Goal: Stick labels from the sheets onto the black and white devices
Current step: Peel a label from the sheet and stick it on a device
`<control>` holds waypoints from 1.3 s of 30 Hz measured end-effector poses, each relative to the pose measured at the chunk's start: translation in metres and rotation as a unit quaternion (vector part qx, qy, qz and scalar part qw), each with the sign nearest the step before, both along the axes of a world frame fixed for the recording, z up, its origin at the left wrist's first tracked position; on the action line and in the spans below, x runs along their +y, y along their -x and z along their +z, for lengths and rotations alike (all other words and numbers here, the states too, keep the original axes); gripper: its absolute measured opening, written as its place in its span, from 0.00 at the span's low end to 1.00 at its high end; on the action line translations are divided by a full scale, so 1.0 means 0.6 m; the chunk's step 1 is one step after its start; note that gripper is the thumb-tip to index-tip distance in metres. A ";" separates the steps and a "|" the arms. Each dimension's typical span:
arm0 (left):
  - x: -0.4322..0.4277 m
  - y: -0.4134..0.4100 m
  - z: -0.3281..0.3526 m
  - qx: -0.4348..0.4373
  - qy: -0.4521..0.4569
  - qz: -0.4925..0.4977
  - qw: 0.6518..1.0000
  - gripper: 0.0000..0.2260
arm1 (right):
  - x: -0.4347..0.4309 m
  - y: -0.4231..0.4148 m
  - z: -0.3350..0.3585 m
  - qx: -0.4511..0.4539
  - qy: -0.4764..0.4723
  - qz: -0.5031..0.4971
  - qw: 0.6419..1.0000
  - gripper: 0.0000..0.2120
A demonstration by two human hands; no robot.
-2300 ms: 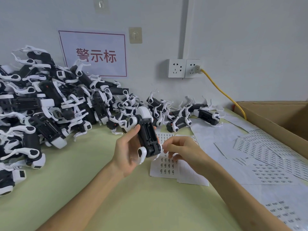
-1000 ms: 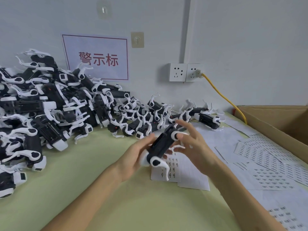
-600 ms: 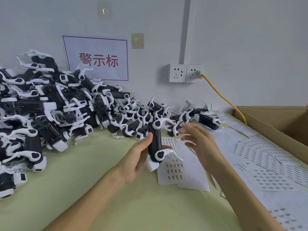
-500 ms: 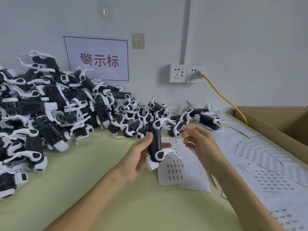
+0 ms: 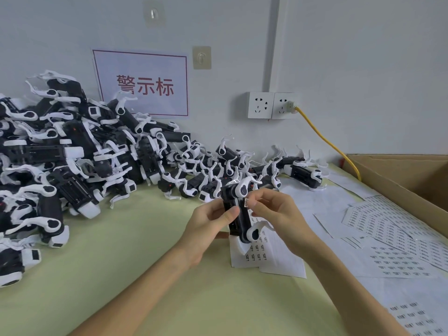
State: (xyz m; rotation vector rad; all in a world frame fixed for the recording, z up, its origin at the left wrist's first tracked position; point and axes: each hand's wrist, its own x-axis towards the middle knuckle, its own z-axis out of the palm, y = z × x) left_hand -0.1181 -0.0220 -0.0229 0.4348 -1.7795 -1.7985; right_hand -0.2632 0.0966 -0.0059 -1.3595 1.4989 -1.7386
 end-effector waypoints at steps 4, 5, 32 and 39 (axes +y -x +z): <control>0.000 0.002 -0.005 -0.002 0.009 0.007 1.000 0.17 | 0.001 -0.004 0.002 0.064 0.006 -0.030 0.998 0.12; 0.000 0.002 -0.006 -0.002 0.010 0.008 1.000 0.17 | 0.001 -0.003 0.002 0.075 0.005 -0.036 0.997 0.11; -0.004 0.007 -0.016 0.002 0.055 0.026 0.998 0.17 | -0.004 -0.002 -0.012 0.185 -0.018 -0.147 0.972 0.11; -0.012 0.004 -0.021 -0.010 0.090 0.023 0.996 0.09 | -0.004 0.001 -0.009 0.129 -0.031 -0.123 0.983 0.10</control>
